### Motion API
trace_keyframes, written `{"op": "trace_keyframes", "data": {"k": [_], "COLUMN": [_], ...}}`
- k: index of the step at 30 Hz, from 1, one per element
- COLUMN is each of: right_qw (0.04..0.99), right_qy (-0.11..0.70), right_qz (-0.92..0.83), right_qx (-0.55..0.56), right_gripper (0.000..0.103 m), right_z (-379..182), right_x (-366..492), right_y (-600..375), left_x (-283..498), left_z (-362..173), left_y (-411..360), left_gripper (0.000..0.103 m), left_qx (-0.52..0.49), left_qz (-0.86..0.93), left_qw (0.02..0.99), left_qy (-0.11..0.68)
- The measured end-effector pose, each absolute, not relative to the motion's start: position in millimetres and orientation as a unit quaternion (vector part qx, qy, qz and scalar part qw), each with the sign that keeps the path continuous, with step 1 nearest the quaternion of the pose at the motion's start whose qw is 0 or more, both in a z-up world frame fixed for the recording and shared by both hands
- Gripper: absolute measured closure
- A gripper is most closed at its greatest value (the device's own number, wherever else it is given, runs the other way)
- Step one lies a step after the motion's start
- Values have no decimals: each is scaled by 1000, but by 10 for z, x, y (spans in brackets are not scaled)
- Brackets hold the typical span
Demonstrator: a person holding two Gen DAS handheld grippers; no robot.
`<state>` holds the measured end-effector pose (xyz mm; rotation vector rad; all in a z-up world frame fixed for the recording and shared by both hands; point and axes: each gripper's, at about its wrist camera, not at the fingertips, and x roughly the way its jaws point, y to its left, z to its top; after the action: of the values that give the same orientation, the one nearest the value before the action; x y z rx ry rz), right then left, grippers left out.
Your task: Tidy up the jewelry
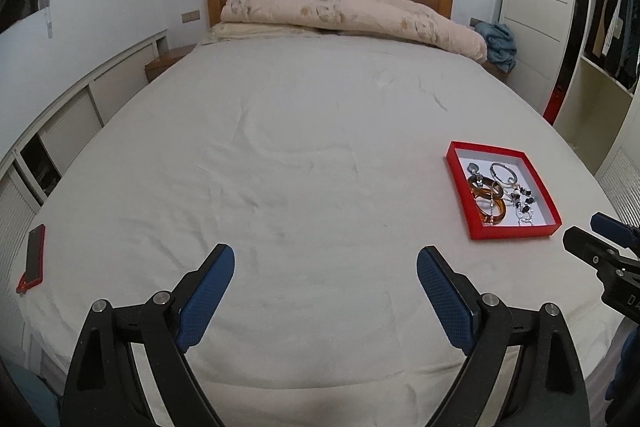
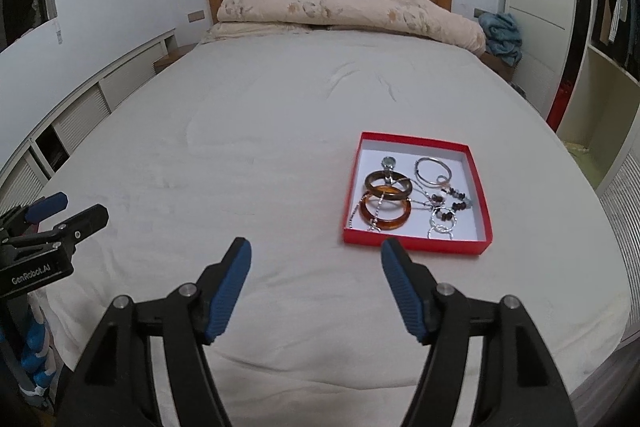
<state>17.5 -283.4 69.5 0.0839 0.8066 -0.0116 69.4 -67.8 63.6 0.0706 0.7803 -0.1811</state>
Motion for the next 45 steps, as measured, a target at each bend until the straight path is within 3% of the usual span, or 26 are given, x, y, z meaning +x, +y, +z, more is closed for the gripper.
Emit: {"op": "trace_keyframes", "data": {"k": [22, 30, 45], "right_qw": [930, 928, 921], "right_qy": [365, 371, 386], "right_qz": [-10, -14, -32], "right_qx": [31, 41, 44], "right_gripper": [28, 19, 18], "right_z": [898, 832, 745], "right_x": [-153, -186, -211], "right_y": [-2685, -2760, -2952], "left_x": [383, 343, 346], "left_z": [772, 800, 814], "left_y": [-578, -629, -823], "left_gripper": [8, 5, 1], "left_qx": [23, 25, 27], "left_qz": [-83, -81, -93], "left_qw": [928, 929, 927], "left_qy": [364, 360, 363]}}
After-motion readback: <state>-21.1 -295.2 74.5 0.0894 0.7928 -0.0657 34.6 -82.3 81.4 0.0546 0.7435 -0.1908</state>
